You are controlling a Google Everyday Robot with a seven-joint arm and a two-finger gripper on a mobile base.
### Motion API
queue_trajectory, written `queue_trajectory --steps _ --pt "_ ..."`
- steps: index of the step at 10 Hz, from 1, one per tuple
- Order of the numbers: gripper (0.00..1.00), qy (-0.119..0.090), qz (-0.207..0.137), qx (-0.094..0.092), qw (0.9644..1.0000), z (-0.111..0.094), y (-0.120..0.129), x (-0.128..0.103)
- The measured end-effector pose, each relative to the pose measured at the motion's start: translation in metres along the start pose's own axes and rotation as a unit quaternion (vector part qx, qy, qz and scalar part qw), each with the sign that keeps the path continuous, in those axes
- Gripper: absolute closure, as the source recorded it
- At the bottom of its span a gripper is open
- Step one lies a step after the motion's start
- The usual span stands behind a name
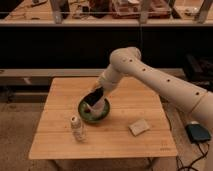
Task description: Place the eraser in the ceramic cup
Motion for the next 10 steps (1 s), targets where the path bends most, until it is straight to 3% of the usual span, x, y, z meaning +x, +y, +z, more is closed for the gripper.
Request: queue_trajectory --steps 3,8,10 --pt "0.66 -0.004 -0.004 -0.032 0.9995 0.025 0.006 0.000" --pt "0.21 -0.002 0.007 -0.052 0.9986 0.049 0.014 0.011" --pt "0.20 0.000 0.006 -0.059 0.9983 0.053 0.015 0.013"
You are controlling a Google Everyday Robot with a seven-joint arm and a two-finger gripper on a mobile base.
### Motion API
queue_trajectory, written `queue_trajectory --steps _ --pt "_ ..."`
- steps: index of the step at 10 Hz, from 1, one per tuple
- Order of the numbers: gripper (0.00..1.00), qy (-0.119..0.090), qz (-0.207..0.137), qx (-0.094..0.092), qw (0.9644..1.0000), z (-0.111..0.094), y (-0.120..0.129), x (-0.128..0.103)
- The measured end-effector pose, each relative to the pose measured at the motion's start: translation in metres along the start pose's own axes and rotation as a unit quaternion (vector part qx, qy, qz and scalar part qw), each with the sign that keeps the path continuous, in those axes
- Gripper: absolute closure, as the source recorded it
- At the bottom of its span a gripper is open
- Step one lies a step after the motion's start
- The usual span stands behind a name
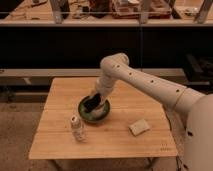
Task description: Place the eraser in the ceramic cup
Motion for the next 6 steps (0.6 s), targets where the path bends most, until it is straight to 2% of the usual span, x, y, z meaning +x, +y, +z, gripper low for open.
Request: queue_trajectory --steps 3,6 --pt "0.20 0.005 -0.006 -0.010 0.9999 -0.001 0.004 0.002" --pt "0.20 0.014 -0.010 -0.019 0.9997 -0.017 0.021 0.014"
